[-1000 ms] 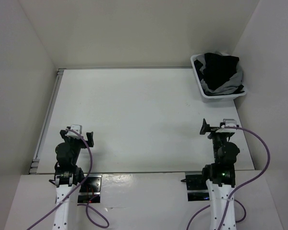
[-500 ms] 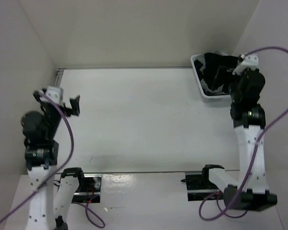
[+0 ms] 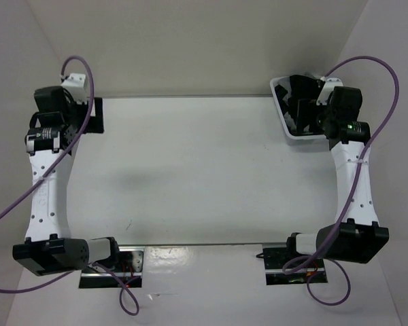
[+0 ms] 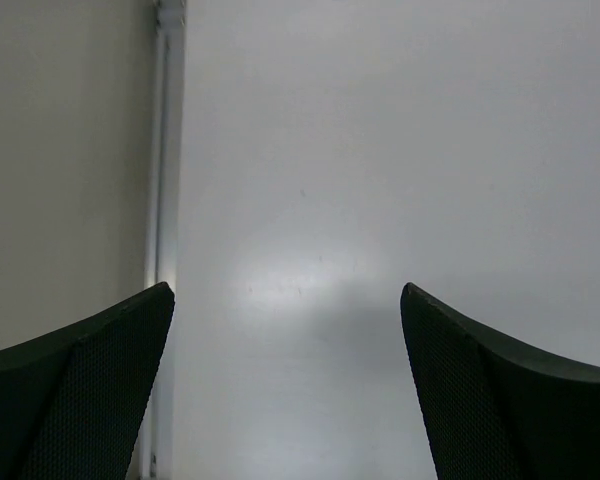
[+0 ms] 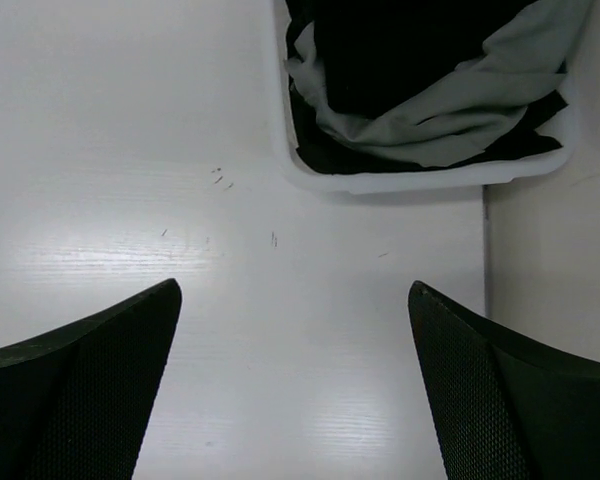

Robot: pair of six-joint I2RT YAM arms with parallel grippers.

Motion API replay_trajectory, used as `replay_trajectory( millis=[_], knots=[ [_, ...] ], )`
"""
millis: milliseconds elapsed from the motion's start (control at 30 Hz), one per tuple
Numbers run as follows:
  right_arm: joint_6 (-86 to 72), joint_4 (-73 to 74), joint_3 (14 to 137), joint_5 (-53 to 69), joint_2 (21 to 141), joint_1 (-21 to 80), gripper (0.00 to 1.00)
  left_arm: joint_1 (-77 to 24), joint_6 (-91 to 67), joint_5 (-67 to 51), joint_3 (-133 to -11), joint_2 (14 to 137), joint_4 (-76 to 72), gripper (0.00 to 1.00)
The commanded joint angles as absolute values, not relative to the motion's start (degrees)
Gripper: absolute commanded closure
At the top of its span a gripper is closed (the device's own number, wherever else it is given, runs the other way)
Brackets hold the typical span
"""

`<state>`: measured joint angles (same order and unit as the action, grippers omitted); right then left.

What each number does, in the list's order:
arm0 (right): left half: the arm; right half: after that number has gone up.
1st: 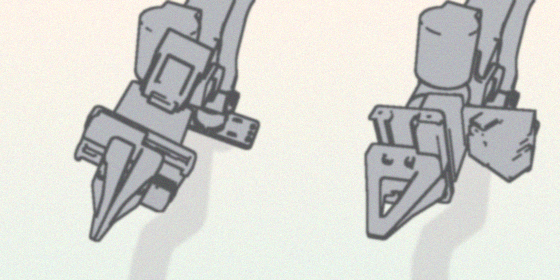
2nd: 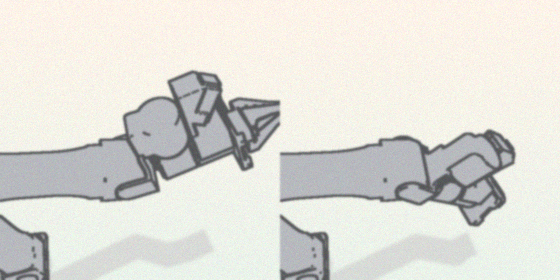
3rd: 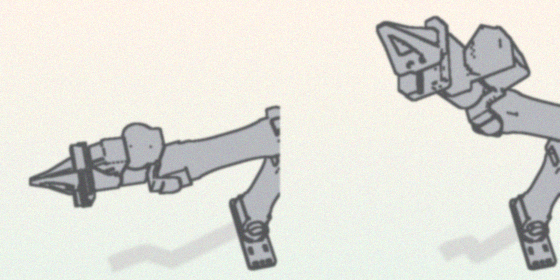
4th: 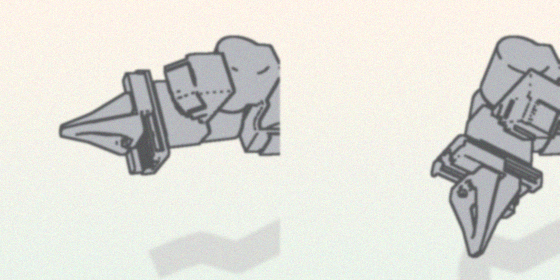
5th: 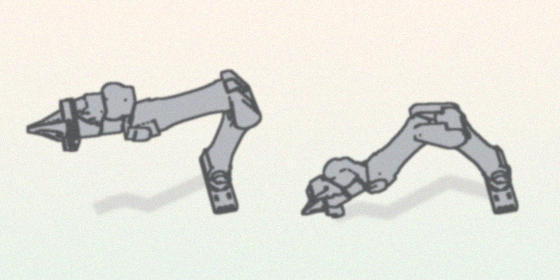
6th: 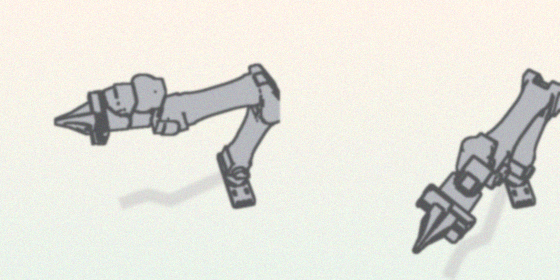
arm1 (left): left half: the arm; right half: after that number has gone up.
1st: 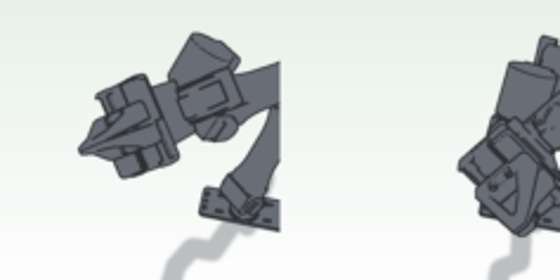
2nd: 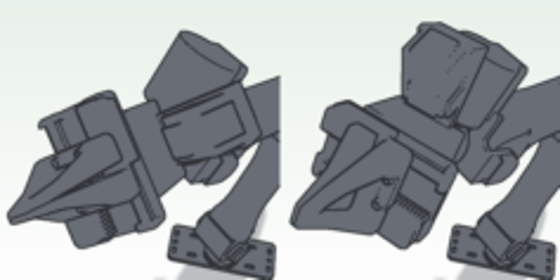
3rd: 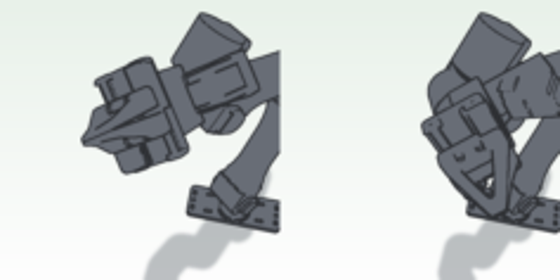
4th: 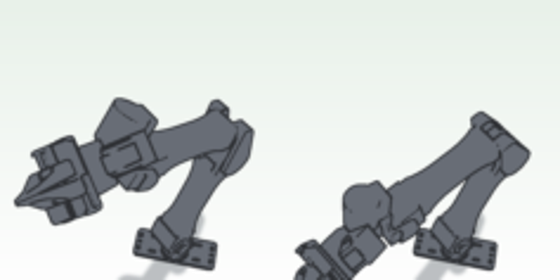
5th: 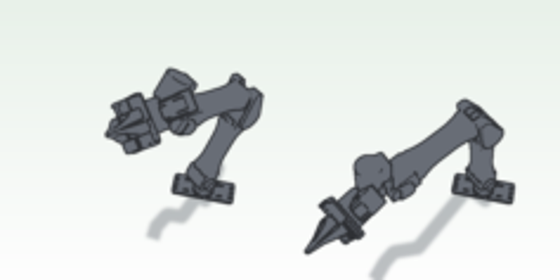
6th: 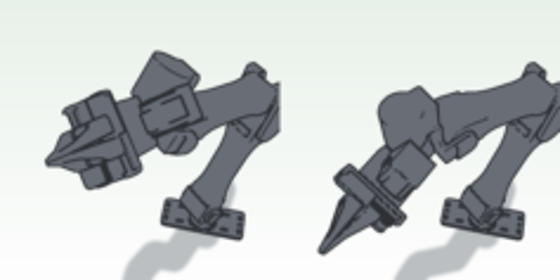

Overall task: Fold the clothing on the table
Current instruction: Grab the skirt from the pile

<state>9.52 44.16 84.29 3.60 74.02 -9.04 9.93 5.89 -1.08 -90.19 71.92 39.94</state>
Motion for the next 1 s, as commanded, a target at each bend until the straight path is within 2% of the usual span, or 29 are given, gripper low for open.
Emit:
replay_trajectory(
  millis=[0,167,400,633,800,867,967],
  knots=[
    [9.4,44.5,83.1,8.9,75.8,-10.5,0.02,12.3,2.4,-3.8,-84.8,67.1,37.5,0.0],
    [8.3,43.1,82.5,6.3,75.3,-12.6,0.02,13.7,1.7,-3.9,-77.4,65.1,35.0,0.0],
    [9.7,45.4,81.4,6.9,74.8,-14.9,0.02,14.2,3.7,-6.9,-75.6,66.9,39.9,0.0],
    [12.7,53.7,88.8,1.2,79.8,-14.9,0.02,13.7,11.8,-0.1,-85.5,75.0,49.2,0.0],
    [13.9,56.0,89.4,-1.9,81.0,-13.6,0.02,12.3,12.9,2.0,-92.5,79.4,52.8,0.0],
    [13.9,53.8,86.7,-1.2,79.0,-13.6,0.02,11.8,10.5,1.5,-92.4,79.4,53.5,0.0],
    [12.0,47.2,78.1,1.7,74.2,-13.1,0.02,11.8,7.5,0.6,-84.6,75.6,47.7,0.0]
  ],
)
